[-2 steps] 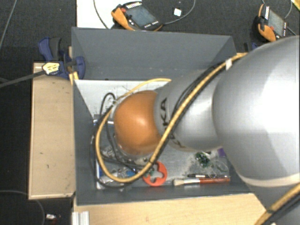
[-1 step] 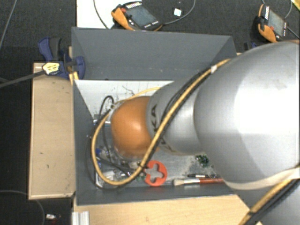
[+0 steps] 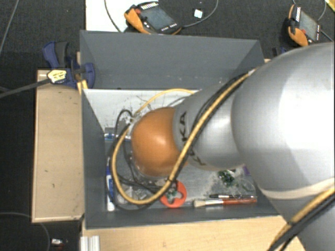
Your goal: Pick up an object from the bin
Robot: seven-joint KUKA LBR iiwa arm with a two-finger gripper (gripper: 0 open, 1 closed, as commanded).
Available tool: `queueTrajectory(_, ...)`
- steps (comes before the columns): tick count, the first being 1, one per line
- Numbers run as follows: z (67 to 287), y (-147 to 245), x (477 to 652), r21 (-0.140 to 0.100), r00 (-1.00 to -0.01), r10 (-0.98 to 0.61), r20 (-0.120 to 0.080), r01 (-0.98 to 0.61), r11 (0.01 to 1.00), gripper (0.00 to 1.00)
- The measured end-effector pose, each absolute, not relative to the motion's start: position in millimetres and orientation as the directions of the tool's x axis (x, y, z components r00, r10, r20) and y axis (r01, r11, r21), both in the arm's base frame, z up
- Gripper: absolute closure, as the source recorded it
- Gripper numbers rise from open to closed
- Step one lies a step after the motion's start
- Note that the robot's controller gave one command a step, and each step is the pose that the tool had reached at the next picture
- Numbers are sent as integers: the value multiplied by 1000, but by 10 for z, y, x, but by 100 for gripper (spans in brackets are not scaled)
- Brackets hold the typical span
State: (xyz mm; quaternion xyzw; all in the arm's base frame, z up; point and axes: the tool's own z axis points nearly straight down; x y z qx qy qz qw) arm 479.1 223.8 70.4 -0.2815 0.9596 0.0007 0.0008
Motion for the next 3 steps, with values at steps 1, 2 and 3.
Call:
queueTrajectory(1,707,2239,4790,1,-842,-539,-2,-539,842,100)
queueTrajectory(2,879,2237,4788,1,-844,-537,-2,-537,844,100)
queueTrajectory(3,1084,2234,4784,1,-845,-535,0,-535,845,100)
